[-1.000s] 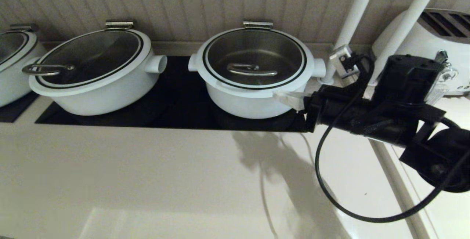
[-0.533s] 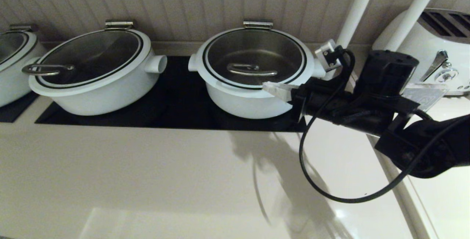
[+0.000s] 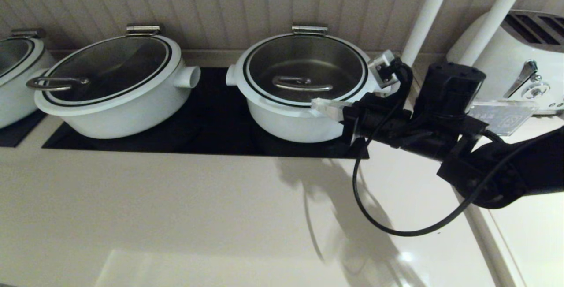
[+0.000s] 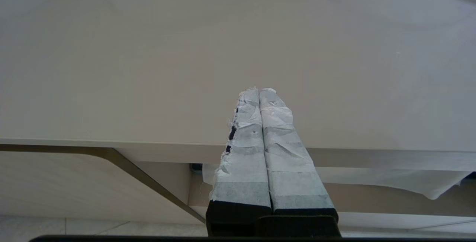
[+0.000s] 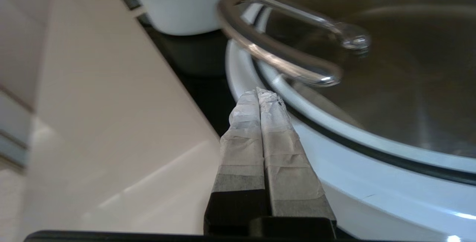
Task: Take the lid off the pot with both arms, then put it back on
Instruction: Open the food pot lid a small opening with the right arm
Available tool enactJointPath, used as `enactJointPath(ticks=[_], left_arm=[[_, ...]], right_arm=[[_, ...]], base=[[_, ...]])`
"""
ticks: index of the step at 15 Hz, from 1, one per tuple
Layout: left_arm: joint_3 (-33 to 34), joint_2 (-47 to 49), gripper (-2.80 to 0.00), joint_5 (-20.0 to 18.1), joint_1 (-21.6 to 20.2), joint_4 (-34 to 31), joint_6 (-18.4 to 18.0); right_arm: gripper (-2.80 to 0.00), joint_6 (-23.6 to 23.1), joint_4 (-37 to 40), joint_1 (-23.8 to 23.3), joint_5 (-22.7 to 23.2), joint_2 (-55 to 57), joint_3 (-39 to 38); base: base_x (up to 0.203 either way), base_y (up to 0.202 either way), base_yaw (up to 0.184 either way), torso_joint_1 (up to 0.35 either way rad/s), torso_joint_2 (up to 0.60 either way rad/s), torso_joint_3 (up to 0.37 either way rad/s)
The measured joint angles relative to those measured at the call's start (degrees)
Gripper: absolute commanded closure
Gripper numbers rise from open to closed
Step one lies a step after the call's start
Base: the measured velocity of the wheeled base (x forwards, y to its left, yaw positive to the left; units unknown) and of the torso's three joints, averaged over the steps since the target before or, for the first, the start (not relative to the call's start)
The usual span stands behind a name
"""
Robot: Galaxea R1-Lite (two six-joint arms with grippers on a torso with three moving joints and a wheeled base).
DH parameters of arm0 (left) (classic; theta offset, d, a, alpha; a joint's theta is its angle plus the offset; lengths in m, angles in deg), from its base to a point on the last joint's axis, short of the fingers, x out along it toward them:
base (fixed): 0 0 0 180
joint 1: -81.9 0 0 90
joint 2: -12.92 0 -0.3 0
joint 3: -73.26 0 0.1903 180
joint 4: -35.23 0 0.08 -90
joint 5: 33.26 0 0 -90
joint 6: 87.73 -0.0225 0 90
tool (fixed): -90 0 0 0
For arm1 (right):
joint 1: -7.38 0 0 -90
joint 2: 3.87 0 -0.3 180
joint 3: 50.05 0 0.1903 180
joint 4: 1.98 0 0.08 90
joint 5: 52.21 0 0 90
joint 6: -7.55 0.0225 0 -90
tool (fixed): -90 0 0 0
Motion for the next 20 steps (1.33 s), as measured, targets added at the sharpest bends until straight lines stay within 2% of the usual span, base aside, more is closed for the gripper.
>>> enactJointPath(ticks=[6,10,15,20], left_arm=[[0.0,0.0,0.0,-0.01,0.0,0.0,0.0],[0.0,0.0,0.0,-0.01,0.0,0.0,0.0],[0.0,0.0,0.0,0.01,0.0,-0.06,0.02],[0.0,0.0,0.0,-0.01,-0.02,-0.04,0.0]], right_arm=[[0.0,-0.45,-4.39,0.12,-5.88,1.76,1.15],[0.0,-0.41,-4.74,0.17,-7.59,2.53,2.53],[0.0,-0.47,-5.4,0.38,-7.78,2.86,3.04],[0.0,-0.5,-5.47,2.72,-7.67,3.43,3.04]], base=[[0.0,0.0,0.0,0.0,0.0,0.0],[0.0,0.0,0.0,0.0,0.0,0.0],[0.0,0.0,0.0,0.0,0.0,0.0],[0.0,0.0,0.0,0.0,0.0,0.0]])
